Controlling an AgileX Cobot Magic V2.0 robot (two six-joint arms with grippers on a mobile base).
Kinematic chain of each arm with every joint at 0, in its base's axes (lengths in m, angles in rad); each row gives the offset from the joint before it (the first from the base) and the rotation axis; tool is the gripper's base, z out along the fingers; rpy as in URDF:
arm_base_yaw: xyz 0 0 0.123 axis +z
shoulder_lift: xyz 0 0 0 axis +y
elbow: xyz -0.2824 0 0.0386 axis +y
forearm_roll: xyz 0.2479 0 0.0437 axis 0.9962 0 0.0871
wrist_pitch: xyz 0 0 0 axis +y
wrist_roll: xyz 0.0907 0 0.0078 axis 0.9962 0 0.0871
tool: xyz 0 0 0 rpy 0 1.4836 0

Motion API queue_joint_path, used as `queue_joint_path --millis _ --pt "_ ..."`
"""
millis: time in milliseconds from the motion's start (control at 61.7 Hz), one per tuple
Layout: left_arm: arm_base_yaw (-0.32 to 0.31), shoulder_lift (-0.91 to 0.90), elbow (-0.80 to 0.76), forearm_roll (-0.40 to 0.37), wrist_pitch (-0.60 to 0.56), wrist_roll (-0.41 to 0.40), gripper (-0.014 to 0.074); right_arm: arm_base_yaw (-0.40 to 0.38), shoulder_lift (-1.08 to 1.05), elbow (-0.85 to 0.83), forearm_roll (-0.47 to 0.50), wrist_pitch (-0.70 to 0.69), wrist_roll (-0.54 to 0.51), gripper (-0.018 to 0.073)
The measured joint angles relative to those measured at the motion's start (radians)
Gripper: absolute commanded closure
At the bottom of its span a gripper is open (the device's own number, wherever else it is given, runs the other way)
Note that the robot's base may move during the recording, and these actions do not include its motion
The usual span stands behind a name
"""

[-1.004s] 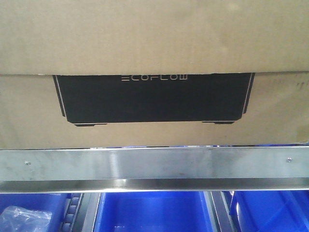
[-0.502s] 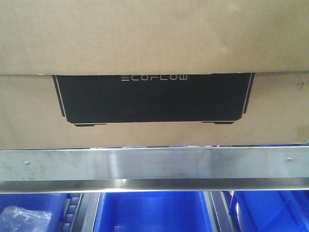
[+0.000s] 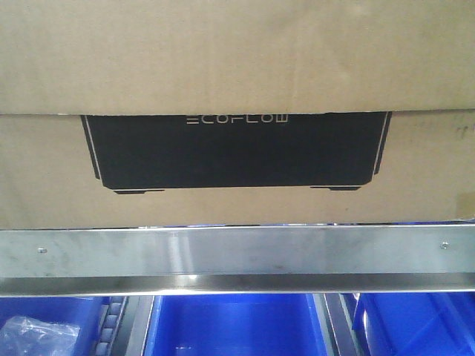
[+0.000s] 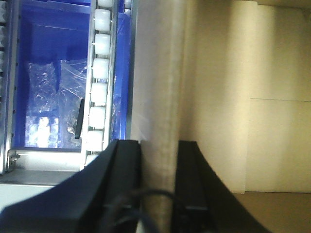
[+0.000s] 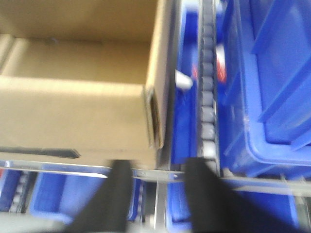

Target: Grab box from left shelf to table start

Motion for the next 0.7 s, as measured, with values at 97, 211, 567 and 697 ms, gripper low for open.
queue_joint_path --millis 97,211,567,697 --pt "0.000 0.000 0.000 0.000 0.000 0.000 0.0639 0.003 0.101 -0.087 -0.019 0.048 0.029 0.0094" --pt "0.000 0.000 0.000 0.000 0.000 0.000 0.0639 0.005 0.216 -0.198 -0.016 0.093 0.042 0.0094" --pt "0.000 0.000 -0.002 -0.002 0.000 0.000 0.0638 0.005 0.566 -0.534 0.027 0.234 0.015 0.0094" --pt "0.000 0.000 -0.002 -0.002 0.000 0.000 0.0639 0.005 0.637 -0.572 0.033 0.245 -0.003 0.0094"
